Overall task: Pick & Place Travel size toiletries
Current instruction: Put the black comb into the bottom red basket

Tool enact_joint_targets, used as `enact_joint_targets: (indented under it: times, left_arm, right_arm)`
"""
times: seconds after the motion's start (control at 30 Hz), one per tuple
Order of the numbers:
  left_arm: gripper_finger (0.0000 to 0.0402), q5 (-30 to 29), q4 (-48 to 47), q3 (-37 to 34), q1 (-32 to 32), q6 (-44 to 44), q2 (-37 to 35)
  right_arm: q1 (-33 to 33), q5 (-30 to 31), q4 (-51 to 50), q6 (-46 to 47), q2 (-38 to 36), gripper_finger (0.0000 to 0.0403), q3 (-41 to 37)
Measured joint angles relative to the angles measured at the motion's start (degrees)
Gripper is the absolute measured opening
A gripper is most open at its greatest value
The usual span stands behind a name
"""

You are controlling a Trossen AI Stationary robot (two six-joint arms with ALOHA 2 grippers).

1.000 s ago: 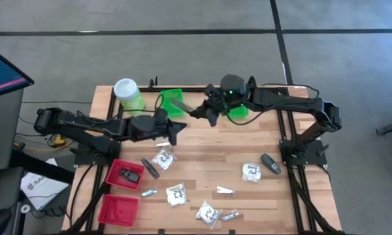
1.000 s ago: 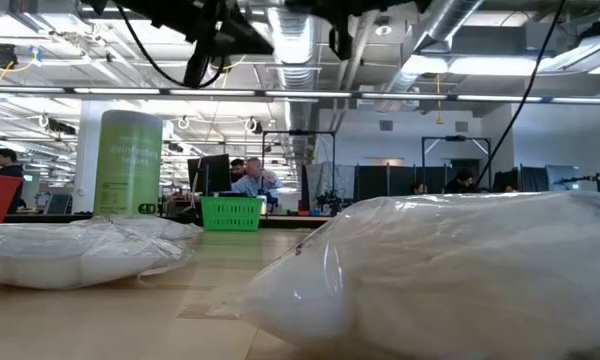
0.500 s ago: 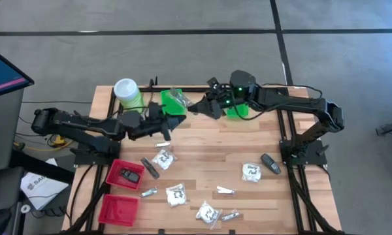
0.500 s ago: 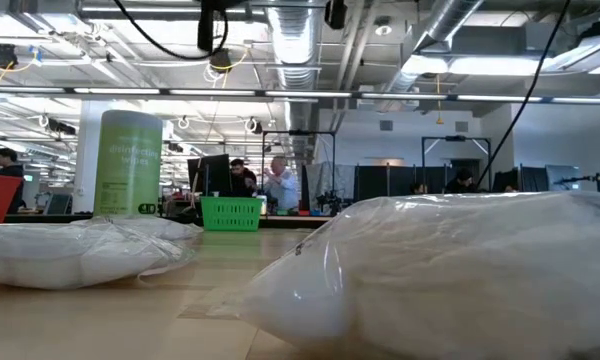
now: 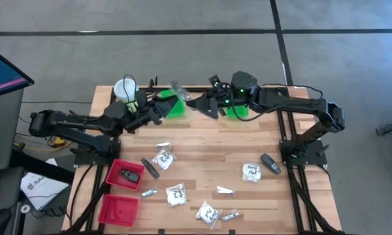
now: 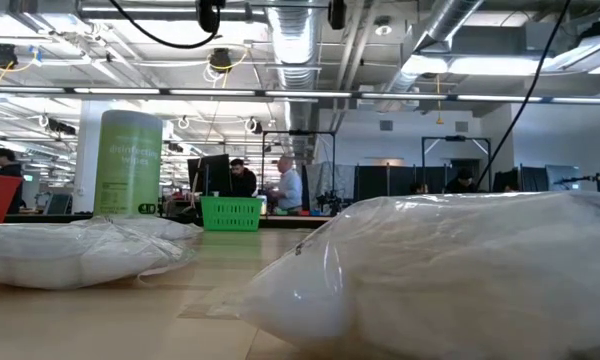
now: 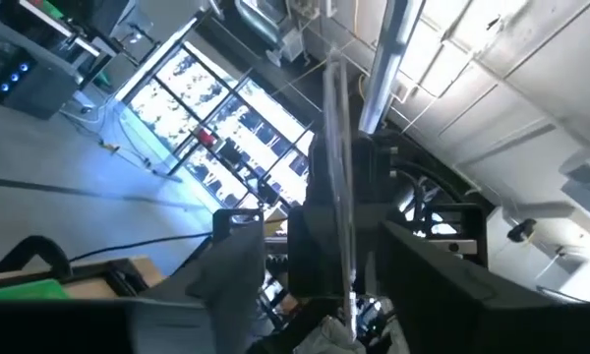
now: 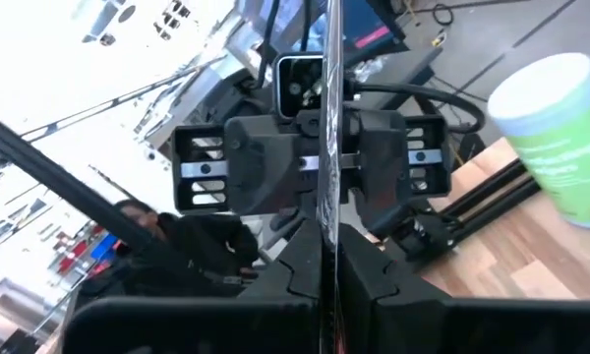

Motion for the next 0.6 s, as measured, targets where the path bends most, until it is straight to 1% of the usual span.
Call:
enact_joint_targets:
  times: [0.13,0.23,0.3,0.43,0.53,0.6]
  left_arm:
    - [0.0243,0.0,1.2,0.0,0.9,0.3,0.0]
    - [0.0257,0.0,2.8,0.0,1.8,0.5,0.0]
    - [0.0259,0.3,3.5,0.0,2.6,0.5,0.0]
    - [0.0252,3.2,5.0,0.0,4.2,0.1,0.0]
    - [0.0244,3.4,5.7,0.0,4.5,-0.5,1.0]
    - [0.024,3.5,7.9,0.0,4.5,-0.5,2.0]
  right_arm:
    - [-0.1,1.3,-0.2,-0.1,0.1,0.0001,0.0]
    - [-0.5,1.3,-0.5,-0.3,0.1,0.0001,0.0]
    - [-0.5,1.3,-0.7,-0.4,0.1,0.0001,0.0]
    - [-0.5,2.6,-0.6,-1.4,0.1,0.0002,0.0]
    - [-0.5,2.6,-0.4,-1.4,0.1,0.0002,0.0]
    - [-0.5,2.6,-0.2,-1.4,0.1,0.0002,0.0]
